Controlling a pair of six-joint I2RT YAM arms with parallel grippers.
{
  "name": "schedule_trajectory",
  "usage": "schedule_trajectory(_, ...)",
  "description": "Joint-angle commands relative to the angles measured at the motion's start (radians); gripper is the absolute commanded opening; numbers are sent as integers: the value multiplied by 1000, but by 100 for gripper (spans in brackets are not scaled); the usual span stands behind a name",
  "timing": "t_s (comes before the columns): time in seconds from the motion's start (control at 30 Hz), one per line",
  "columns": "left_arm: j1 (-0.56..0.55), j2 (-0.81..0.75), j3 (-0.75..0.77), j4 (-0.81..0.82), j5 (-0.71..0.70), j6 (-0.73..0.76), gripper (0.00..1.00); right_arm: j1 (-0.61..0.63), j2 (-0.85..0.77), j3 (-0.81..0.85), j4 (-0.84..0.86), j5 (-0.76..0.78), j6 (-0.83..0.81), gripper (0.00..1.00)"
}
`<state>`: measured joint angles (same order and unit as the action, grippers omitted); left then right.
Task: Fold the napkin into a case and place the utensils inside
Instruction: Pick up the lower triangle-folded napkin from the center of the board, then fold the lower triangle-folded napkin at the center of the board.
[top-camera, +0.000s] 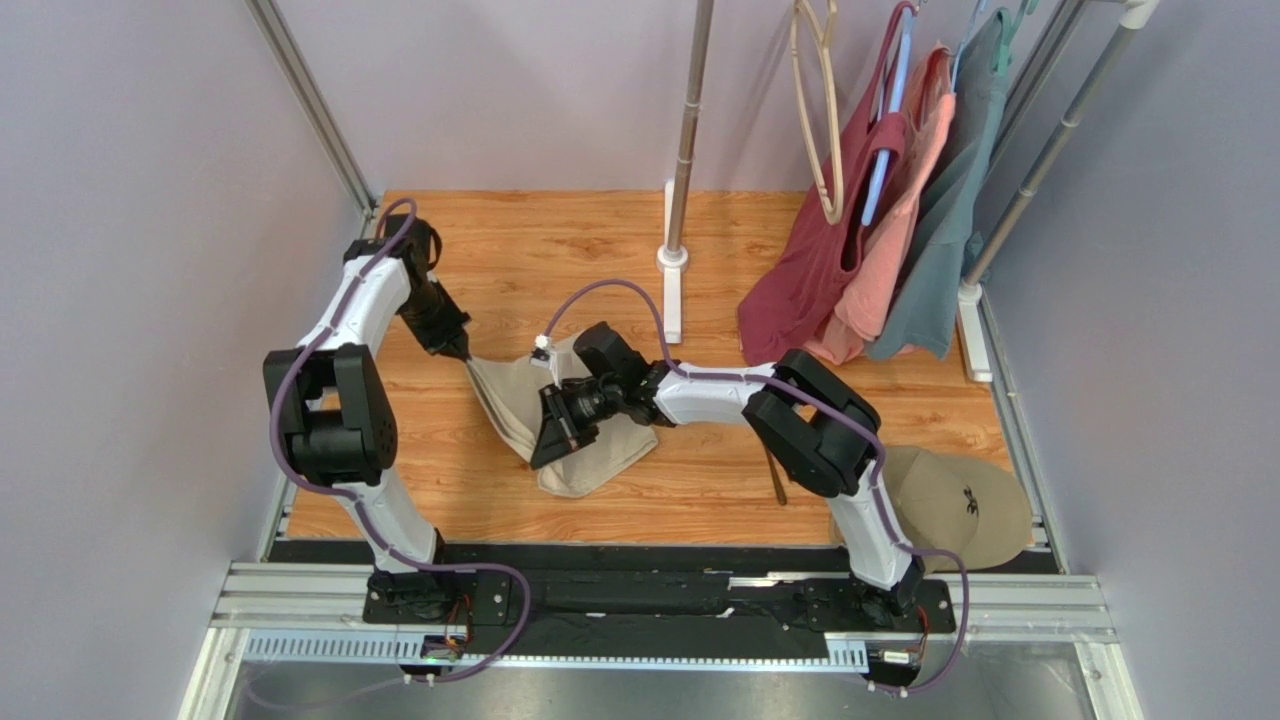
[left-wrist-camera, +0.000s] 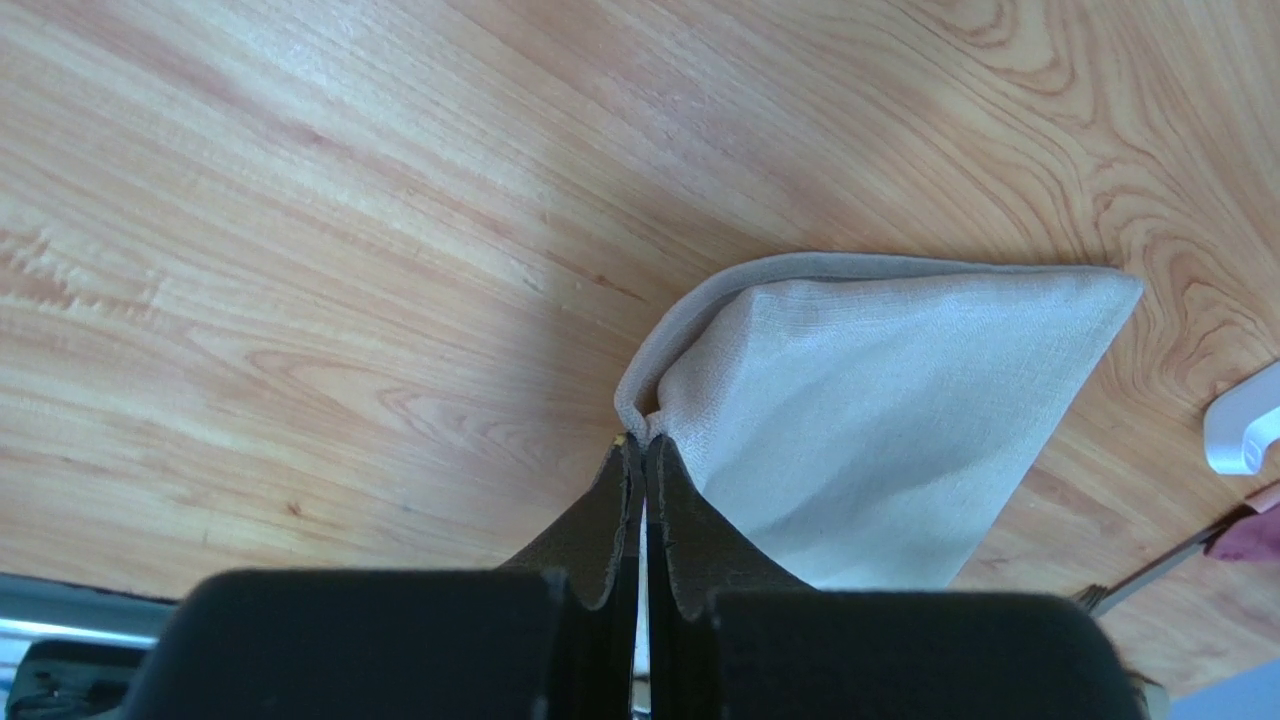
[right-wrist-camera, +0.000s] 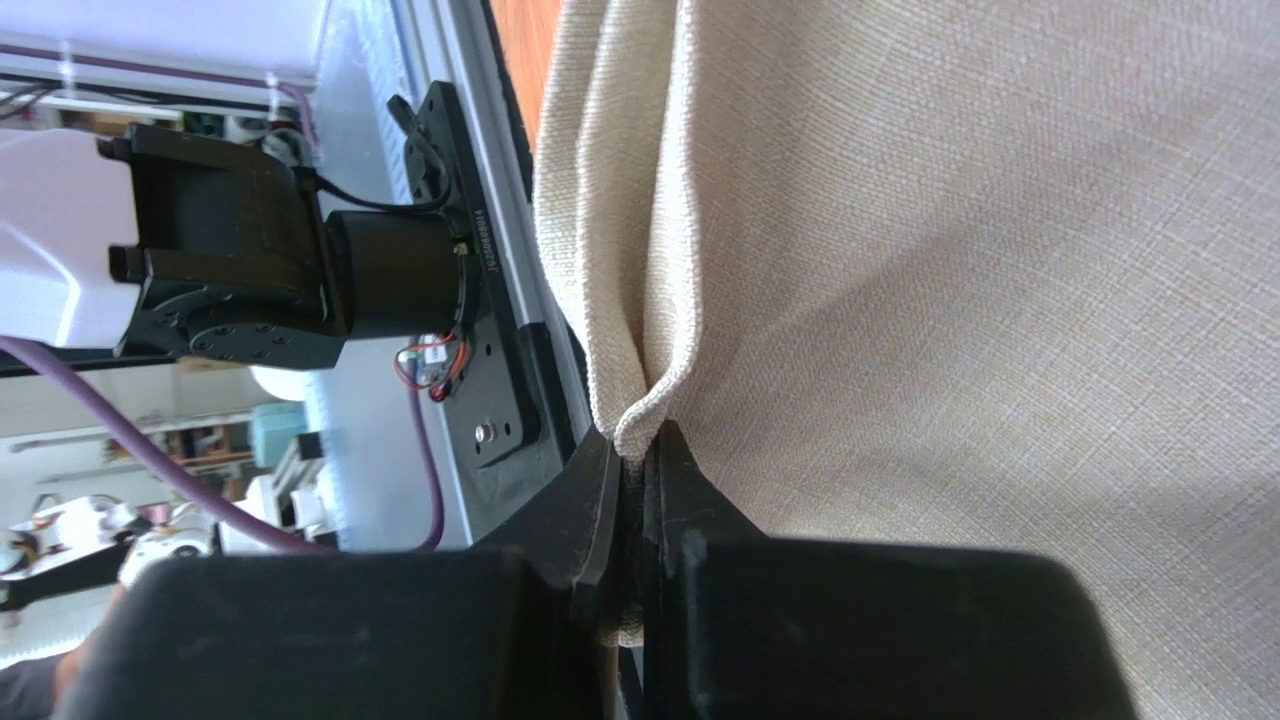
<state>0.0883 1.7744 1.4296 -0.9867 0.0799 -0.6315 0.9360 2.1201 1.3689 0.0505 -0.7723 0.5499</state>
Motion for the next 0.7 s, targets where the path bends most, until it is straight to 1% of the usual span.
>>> schedule_trajectory(0.0, -59, -18, 123, -1, -158, -114, 0, -22, -38, -76, 167, -160, 104, 0)
schedule_trajectory(0.07, -84, 9, 150, -23, -206, -147, 0, -29, -42, -97, 218, -186, 123, 0)
schedule_trajectory(0.1, -117, 17, 170, -42, -218, -161, 0, -32, -43, -108, 232, -189, 130, 0)
schedule_trajectory(0.3, -183, 80, 233, -99, -288, -283, 0, -40, -72, -178, 268, -193, 136, 0)
schedule_trajectory(0.43, -229, 131, 301, -153, -379, -329, 0, -57, -92, -251, 315, -185, 154, 0)
schedule_trajectory(0.53, -245, 158, 321, -161, -382, -376, 0, -75, -95, -271, 313, -188, 148, 0)
schedule_trajectory(0.67, -252, 186, 328, -139, -350, -402, 0, -85, -101, -290, 362, -199, 183, 0)
